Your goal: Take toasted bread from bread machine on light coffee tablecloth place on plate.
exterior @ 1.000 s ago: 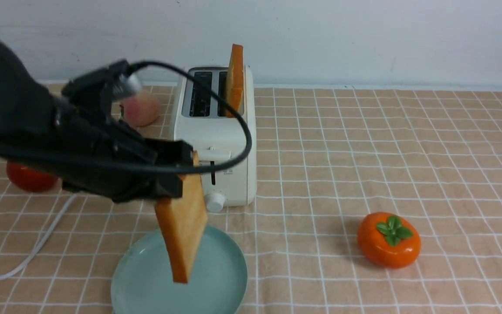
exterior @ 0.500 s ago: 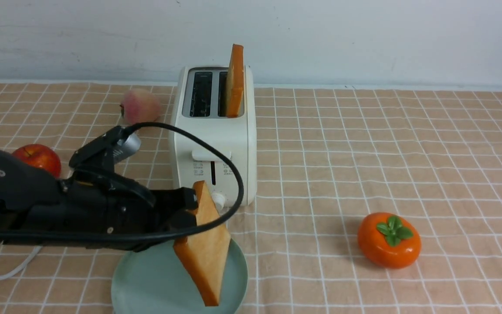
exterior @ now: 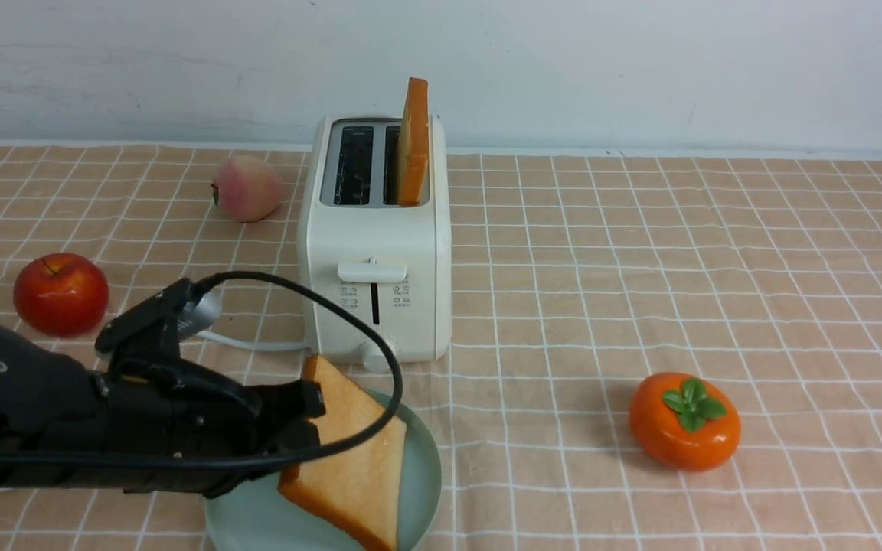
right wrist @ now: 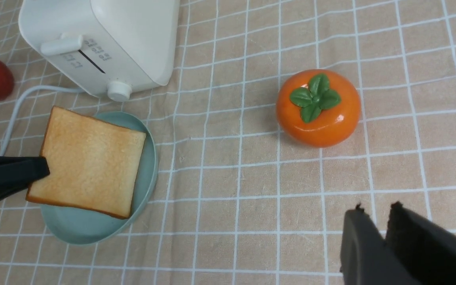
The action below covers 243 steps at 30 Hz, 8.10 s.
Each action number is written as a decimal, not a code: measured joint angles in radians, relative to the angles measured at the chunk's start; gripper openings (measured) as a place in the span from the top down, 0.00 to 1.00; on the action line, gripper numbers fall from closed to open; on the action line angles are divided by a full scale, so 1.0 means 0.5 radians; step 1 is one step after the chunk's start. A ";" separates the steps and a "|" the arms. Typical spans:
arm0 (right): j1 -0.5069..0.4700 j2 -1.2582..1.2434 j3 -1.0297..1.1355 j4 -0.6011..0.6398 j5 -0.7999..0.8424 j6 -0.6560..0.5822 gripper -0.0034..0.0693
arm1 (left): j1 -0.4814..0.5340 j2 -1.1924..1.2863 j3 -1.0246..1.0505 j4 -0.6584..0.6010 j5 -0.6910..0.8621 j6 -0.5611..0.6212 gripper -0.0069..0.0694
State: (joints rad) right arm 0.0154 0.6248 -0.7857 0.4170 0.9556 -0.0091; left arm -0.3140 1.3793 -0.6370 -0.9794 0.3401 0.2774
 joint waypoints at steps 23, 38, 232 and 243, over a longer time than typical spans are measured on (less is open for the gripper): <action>0.000 0.002 0.000 0.017 0.047 0.000 0.77 | 0.000 -0.103 -0.233 1.680 0.667 -1.165 0.81; 0.000 0.002 0.000 0.020 0.001 0.000 0.75 | -0.002 -0.172 -0.235 0.526 0.529 -0.189 0.81; 0.640 -1.282 0.644 -2.048 -1.336 1.259 0.95 | 0.000 -1.738 0.003 1.644 0.656 -1.098 0.91; 0.640 -1.282 0.644 -2.048 -1.340 1.259 0.94 | 0.000 -1.940 0.294 1.764 0.225 -1.051 0.90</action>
State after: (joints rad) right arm 0.3354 -0.0163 -0.4639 -0.6069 0.2857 0.6206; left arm -0.3139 0.4093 -0.4902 -0.0971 0.4526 -0.2482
